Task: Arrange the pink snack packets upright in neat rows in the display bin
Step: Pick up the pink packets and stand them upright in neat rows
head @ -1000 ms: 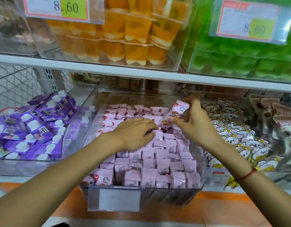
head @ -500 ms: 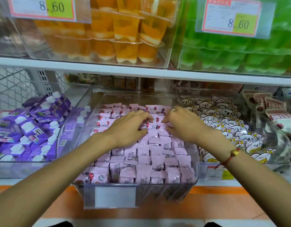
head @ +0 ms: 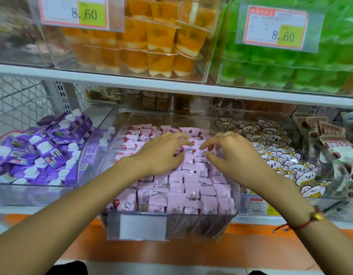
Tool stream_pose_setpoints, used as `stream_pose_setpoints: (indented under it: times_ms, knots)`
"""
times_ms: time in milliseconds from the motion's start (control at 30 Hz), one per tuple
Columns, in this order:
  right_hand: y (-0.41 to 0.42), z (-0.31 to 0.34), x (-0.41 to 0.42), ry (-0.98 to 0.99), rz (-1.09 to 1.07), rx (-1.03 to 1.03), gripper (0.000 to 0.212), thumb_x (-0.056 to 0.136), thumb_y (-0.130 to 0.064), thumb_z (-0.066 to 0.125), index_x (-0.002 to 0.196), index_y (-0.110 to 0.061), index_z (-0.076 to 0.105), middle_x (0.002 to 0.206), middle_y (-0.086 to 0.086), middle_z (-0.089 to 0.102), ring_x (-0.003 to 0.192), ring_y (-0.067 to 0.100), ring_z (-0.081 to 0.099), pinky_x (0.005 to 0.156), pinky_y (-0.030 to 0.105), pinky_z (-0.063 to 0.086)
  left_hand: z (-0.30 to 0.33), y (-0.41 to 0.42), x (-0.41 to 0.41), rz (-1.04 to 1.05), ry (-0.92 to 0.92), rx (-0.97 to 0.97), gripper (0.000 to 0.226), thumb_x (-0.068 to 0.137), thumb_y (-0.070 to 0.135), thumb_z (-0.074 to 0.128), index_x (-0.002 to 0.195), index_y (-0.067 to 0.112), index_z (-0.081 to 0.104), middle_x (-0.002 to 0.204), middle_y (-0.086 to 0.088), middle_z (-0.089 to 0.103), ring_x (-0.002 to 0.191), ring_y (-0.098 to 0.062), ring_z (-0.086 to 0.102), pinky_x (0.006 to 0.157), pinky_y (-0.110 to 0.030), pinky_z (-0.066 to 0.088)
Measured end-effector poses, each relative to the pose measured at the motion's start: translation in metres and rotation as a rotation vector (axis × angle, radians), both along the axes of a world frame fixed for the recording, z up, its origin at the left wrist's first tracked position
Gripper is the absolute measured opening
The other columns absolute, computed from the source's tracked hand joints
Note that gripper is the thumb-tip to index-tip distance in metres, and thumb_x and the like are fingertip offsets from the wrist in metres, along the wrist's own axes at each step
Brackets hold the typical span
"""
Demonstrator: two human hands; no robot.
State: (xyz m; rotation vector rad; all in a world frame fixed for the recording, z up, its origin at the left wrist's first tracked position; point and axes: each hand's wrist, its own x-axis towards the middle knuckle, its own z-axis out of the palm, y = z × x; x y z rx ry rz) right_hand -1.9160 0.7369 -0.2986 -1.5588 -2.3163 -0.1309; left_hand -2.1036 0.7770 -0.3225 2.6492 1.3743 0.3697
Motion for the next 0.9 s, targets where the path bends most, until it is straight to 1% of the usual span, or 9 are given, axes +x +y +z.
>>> stream_pose_setpoints:
  times_ms: [133,200,267,433,600,700,733,833,900]
  knots:
    - [0.009,0.011,-0.025,0.037,0.048,-0.032,0.018,0.090,-0.027,0.057,0.105,-0.028,0.068,0.087,-0.011,0.057,0.086,0.013,0.057,0.071,0.026,0.042,0.013,-0.041,-0.062,0.178,-0.103,0.406,0.039,0.089,0.021,0.060,0.127,0.027,0.057,0.137,0.009,0.050,0.125,-0.016,0.043,0.097,-0.037,0.039]
    - [0.017,0.015,-0.044,0.058,0.076,-0.045,0.017,0.090,-0.026,0.057,0.103,-0.027,0.069,0.082,-0.011,0.057,0.083,0.014,0.059,0.072,0.028,0.047,0.012,-0.057,-0.089,0.275,-0.171,0.487,0.034,0.088,0.019,0.062,0.121,0.023,0.061,0.130,0.004,0.055,0.115,-0.021,0.050,0.088,-0.035,0.042]
    - [0.025,0.013,-0.065,0.082,0.107,-0.053,0.018,0.090,-0.024,0.057,0.103,-0.026,0.070,0.084,-0.007,0.062,0.082,0.016,0.061,0.073,0.031,0.050,0.004,-0.067,-0.107,0.377,-0.268,0.440,0.033,0.088,0.019,0.060,0.121,0.022,0.060,0.126,0.003,0.056,0.109,-0.023,0.054,0.087,-0.034,0.042]
    - [0.043,-0.018,-0.104,0.052,0.129,-0.233,0.022,0.093,-0.024,0.054,0.104,-0.016,0.071,0.105,0.003,0.067,0.091,0.020,0.060,0.080,0.034,0.050,-0.020,-0.072,-0.114,0.533,-0.519,0.116,0.040,0.088,0.027,0.057,0.127,0.033,0.052,0.114,0.007,0.064,0.098,-0.018,0.063,0.085,-0.038,0.049]
    - [0.056,-0.020,-0.102,-0.015,0.176,-0.411,0.031,0.090,-0.028,0.061,0.116,-0.012,0.067,0.120,0.003,0.062,0.091,0.007,0.051,0.080,0.020,0.040,-0.023,-0.069,-0.113,0.489,-0.655,0.013,0.029,0.089,0.025,0.056,0.113,0.043,0.055,0.107,0.013,0.064,0.098,-0.015,0.063,0.088,-0.035,0.049]
    - [0.062,-0.014,-0.102,-0.020,0.169,-0.486,0.032,0.087,-0.027,0.066,0.116,-0.013,0.067,0.123,0.000,0.064,0.102,0.012,0.058,0.091,0.025,0.046,-0.023,-0.067,-0.117,0.470,-0.694,-0.043,0.029,0.089,0.024,0.058,0.114,0.040,0.055,0.116,0.011,0.064,0.103,-0.011,0.062,0.091,-0.034,0.048]
    - [0.063,-0.014,-0.102,-0.015,0.163,-0.485,0.032,0.085,-0.028,0.068,0.114,-0.014,0.069,0.119,-0.002,0.065,0.098,0.010,0.059,0.088,0.024,0.047,-0.023,-0.067,-0.118,0.474,-0.689,-0.050,0.030,0.089,0.025,0.059,0.117,0.036,0.056,0.118,0.010,0.063,0.104,-0.011,0.061,0.091,-0.033,0.047]
    - [0.063,-0.020,-0.103,0.049,0.145,-0.367,0.021,0.078,-0.032,0.074,0.096,-0.020,0.075,0.087,-0.013,0.066,0.069,-0.001,0.051,0.060,0.014,0.037,-0.022,-0.067,-0.118,0.476,-0.676,-0.054,0.033,0.090,0.028,0.059,0.123,0.032,0.056,0.120,0.010,0.062,0.103,-0.010,0.060,0.088,-0.029,0.046]
    - [0.061,-0.025,-0.102,0.075,0.141,-0.277,0.016,0.079,-0.033,0.074,0.089,-0.022,0.076,0.080,-0.015,0.062,0.066,-0.001,0.050,0.054,0.013,0.033,-0.021,-0.067,-0.117,0.472,-0.681,-0.056,0.032,0.090,0.028,0.058,0.122,0.032,0.056,0.120,0.013,0.061,0.100,-0.007,0.060,0.087,-0.027,0.044]
